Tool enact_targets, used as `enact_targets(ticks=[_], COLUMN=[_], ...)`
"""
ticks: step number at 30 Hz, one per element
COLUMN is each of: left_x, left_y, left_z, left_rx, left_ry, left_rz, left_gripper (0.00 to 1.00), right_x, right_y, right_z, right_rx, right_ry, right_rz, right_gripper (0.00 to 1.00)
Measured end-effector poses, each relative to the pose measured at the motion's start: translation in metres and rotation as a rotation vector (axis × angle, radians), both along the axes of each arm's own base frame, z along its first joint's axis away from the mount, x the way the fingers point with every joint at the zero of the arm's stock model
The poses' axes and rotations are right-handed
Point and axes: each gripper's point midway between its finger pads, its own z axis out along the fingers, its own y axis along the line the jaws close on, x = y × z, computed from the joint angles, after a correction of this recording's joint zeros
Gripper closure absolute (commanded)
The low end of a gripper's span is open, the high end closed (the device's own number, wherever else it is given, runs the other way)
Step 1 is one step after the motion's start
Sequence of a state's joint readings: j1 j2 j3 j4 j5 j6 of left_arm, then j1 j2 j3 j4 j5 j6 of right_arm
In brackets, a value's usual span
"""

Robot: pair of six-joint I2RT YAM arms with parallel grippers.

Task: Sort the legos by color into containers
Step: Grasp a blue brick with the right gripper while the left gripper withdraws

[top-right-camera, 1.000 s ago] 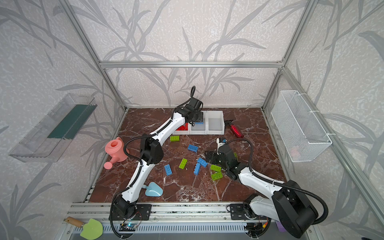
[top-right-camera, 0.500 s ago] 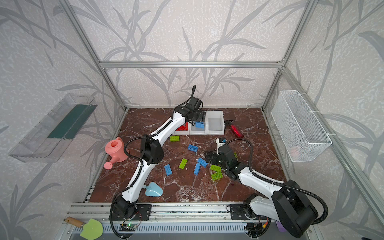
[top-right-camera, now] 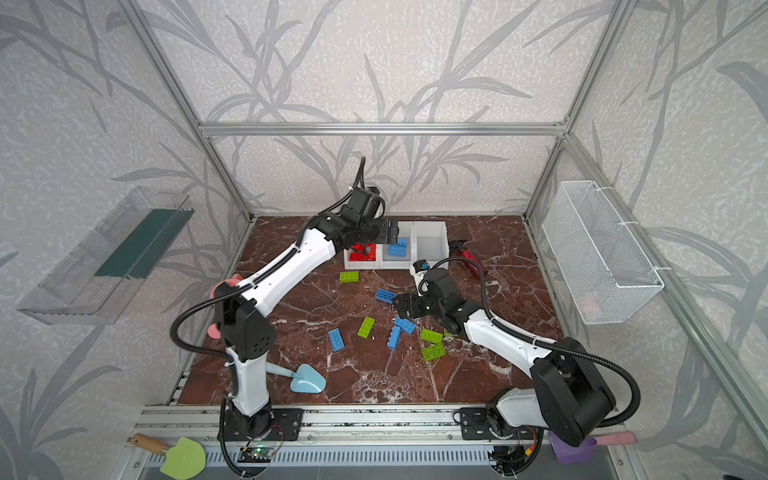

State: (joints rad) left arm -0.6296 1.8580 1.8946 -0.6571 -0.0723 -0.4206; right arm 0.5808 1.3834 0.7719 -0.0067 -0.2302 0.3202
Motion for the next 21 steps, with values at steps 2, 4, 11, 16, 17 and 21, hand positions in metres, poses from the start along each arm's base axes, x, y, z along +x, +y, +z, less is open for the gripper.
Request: enact_targets(ticks=[2,4,11,16,17,21], left_x=[-0.021,-0.041,-0.107,-0.147,-0.154,-0.184], left_y=[0.012,0.024,0.074,0.106,0.113,0.138], left_z=[0.021,0.031,0.012,0.012,0.013,0.013], left_rx=[-0.036,-0.066,-0.09,-0.102,-0.103,-0.106], left_ry=[-0.038,-0.062,-0.034,-0.046,-0.054,-0.094], left_rz=[0.002,0.006,0.038,0.055,0.061,0.057], left_gripper=[0.04,0.04,0.04,0.04,0.04,0.04], right_x=[0.004,0.008,0.018,0.028,0.031,0.037], right_y=[0.008,0.014,0.03,0.042,0.043,0.046], right_z=[-0.001,-0.003,-0.014,-0.027,-0.03,-0.046], right_rx=[-0.029,-0.069,-0.208,-0.284,-0.297,-0.352], right_ry=[0.016,0.032,0.049,0.06,0.066,0.092], right_rz=[0.052,0.095,0.232,0.299,0.306,0.328], right_gripper=[0.07,0.08,0.11,0.11,0.11,0.14])
